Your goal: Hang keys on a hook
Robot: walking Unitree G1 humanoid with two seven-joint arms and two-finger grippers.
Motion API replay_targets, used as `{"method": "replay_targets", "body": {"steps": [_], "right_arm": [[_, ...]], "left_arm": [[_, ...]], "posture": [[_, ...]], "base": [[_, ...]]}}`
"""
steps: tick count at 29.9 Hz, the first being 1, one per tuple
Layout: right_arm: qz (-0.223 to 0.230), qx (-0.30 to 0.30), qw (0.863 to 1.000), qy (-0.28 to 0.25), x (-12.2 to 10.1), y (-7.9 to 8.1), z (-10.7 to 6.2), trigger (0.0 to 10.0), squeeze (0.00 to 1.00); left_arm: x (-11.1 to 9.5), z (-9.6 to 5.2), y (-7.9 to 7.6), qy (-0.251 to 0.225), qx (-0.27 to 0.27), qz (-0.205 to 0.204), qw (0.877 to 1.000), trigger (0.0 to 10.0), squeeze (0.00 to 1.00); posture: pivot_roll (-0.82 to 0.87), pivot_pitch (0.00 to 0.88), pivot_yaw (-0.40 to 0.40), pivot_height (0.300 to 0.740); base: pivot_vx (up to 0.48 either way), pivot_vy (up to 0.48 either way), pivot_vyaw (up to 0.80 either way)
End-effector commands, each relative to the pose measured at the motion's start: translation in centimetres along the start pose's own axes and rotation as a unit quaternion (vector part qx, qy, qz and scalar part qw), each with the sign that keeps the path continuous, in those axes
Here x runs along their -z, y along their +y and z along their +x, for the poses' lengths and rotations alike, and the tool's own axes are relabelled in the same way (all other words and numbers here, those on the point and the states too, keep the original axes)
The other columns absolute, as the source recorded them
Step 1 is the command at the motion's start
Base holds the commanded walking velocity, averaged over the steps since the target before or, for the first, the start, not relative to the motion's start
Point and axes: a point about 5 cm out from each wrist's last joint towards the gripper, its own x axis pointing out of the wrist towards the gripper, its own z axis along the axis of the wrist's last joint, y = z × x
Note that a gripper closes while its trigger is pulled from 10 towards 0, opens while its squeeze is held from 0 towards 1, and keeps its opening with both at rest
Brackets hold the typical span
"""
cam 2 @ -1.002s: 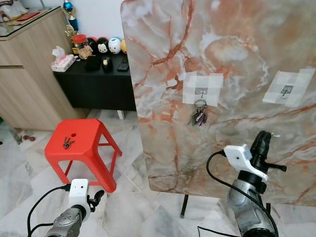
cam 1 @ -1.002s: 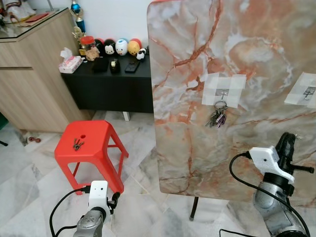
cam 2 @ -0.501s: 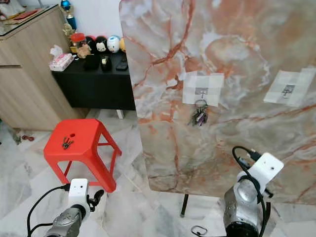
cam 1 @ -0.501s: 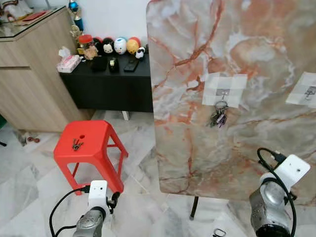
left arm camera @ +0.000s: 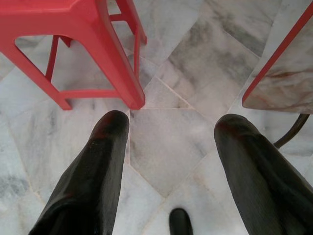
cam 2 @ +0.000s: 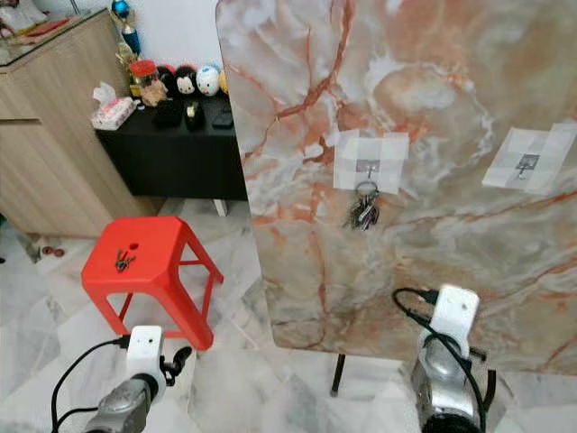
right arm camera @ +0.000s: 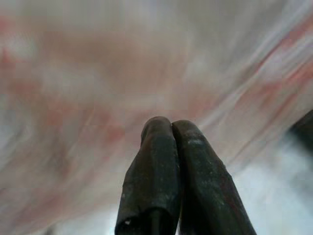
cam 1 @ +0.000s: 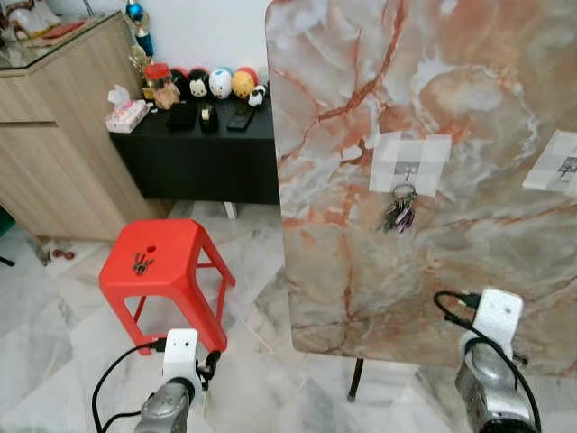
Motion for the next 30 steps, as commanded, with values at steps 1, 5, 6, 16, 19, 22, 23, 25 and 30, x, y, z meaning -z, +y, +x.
{"method": "replay_targets", "body": {"steps": [1, 5, 6, 16, 19, 22, 23, 25, 30], "right_arm": [[-0.014, 0.029, 0.998, -0.049, -1.4, -0.6, 0.1, 10.0, 0.0], [-0.072, 0.084, 0.981, -0.159, -4.4, -1.6, -0.3, 10.0, 0.0], [-0.087, 0.092, 0.976, -0.178, -4.9, -1.6, -0.4, 10.0, 0.0], [-0.22, 0.15, 0.889, -0.373, -9.0, -0.5, -2.8, 10.0, 0.0], [-0.237, 0.162, 0.879, -0.381, -9.1, -0.2, -3.0, 10.0, 0.0], [-0.259, 0.172, 0.867, -0.39, -9.4, 0.0, -2.9, 10.0, 0.0], [-0.259, 0.172, 0.867, -0.39, -9.4, 0.0, -2.9, 10.0, 0.0], [-0.258, 0.173, 0.867, -0.39, -9.4, 0.0, -2.9, 10.0, 0.0], [-0.274, 0.197, 0.858, -0.386, -9.8, -0.4, -2.5, 10.0, 0.0]], "left_arm": [[0.5, -0.2, 0.5, 0.01, -0.006, -0.001, 1.0, 10.0, 0.0], [0.5, -0.2, 0.4, 0.01, -0.005, 0.0, 1.0, 10.0, 0.0], [0.5, -0.2, 0.4, 0.01, -0.005, 0.0, 1.0, 10.0, 0.0], [0.6, -0.2, 0.4, 0.01, -0.004, -0.002, 1.0, 10.0, 0.0], [0.6, -0.2, 0.3, 0.01, -0.004, -0.003, 1.0, 10.0, 0.0], [0.6, -0.2, 0.3, 0.01, -0.003, -0.005, 1.0, 10.0, 0.0], [0.6, -0.2, 0.3, 0.01, -0.003, -0.005, 1.0, 10.0, 0.0], [0.6, -0.2, 0.3, 0.01, -0.003, -0.005, 1.0, 10.0, 0.0], [0.6, -0.2, 0.4, 0.01, -0.002, -0.008, 1.0, 10.0, 0.0]], "posture": [[-0.02, 0.037, 0.061, 0.74], [-0.02, 0.036, 0.06, 0.74], [-0.02, 0.036, 0.06, 0.74], [-0.02, 0.037, 0.06, 0.74], [-0.02, 0.036, 0.061, 0.74], [-0.02, 0.038, 0.062, 0.74], [-0.02, 0.038, 0.062, 0.74], [-0.02, 0.038, 0.062, 0.74], [-0.02, 0.039, 0.064, 0.74]], "base": [[0.0, 0.0, 0.0], [0.0, 0.0, 0.0], [0.0, 0.0, 0.0], [0.0, 0.0, 0.0], [0.0, 0.0, 0.0], [0.0, 0.0, 0.0], [0.0, 0.0, 0.0], [0.0, 0.0, 0.0], [0.0, 0.0, 0.0]]}}
